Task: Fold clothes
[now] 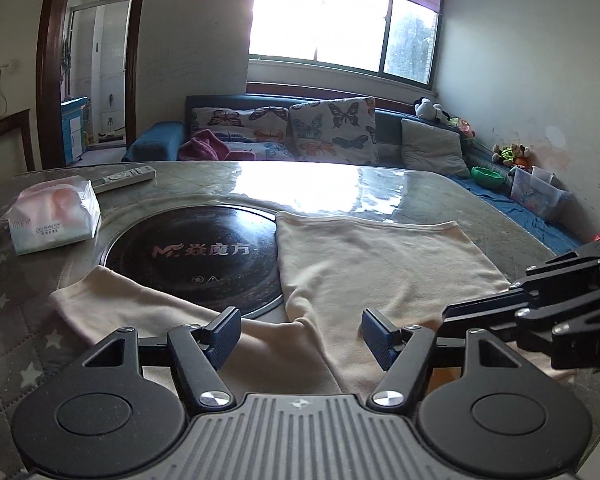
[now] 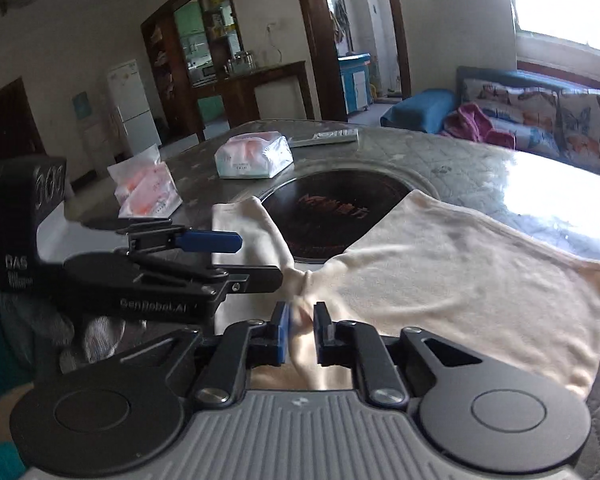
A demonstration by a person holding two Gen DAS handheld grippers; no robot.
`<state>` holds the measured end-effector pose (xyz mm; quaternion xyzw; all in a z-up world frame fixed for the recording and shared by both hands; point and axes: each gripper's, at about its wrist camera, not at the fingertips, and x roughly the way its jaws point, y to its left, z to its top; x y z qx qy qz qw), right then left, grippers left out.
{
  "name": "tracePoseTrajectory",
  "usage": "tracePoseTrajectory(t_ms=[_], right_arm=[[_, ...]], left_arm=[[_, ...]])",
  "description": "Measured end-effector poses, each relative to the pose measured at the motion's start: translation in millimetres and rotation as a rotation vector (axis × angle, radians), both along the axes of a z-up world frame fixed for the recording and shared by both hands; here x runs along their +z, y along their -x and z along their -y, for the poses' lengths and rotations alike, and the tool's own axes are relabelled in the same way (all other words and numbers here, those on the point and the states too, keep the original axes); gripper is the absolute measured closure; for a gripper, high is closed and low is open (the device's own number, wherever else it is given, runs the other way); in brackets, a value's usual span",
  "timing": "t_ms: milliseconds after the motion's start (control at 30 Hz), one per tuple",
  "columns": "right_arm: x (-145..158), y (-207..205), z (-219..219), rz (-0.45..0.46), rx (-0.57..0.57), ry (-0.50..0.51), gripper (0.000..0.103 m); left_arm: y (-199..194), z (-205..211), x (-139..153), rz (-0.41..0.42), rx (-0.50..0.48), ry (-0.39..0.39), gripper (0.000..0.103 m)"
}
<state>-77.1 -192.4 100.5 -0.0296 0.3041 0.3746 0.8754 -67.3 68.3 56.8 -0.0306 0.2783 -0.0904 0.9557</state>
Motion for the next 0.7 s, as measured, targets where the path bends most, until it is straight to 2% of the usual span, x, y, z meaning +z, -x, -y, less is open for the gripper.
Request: tracePoseTrajectory(t_ms=[33,100,133,167,200,267,333,467,533,600,700], right_arm=[[-4,1,-5,-0.01,0.018,0.004,0.085],[-12,2,-12,-0.028,0.05,0.014,0.07],[-11,4,-6,-0.019,0.03,0.027,0.064],[-11,6,1,-0.008,0.009,0.042,0.053],[-13,10,12,0.009,-0.03,0.08,0.051],[-17,15,33,0.022,-0.093,0.145,0.051],[-24,17,52,0.003,-0.152,0.176,0.051],[-36,19,80,-0.033,-0.24,0.15,0.053],[-42,18,91,-0.049,-0.274,0.114,0.057],[-48,17,91,-0.058,-0.253,0.117,0.069],[-58,15,91,-0.07,-0.223,0.122,0.08]], left_arm=[[1,2,1,0.002,-0.009,-0.002,0.033],[0,10,1,0.005,-0.038,-0.002,0.033],[0,15,1,0.006,-0.054,-0.003,0.034],[-1,20,0,0.006,-0.072,-0.005,0.034],[-2,26,-1,0.005,-0.091,-0.005,0.034],[-4,38,-3,0.005,-0.13,-0.003,0.036],[-4,51,-6,-0.001,-0.178,-0.001,0.042],[-8,77,-18,-0.026,-0.248,-0.035,0.05],[-12,82,-23,-0.051,-0.249,-0.037,0.053],[-15,82,-27,-0.067,-0.238,-0.042,0.053],[-18,79,-31,-0.09,-0.211,-0.052,0.054]])
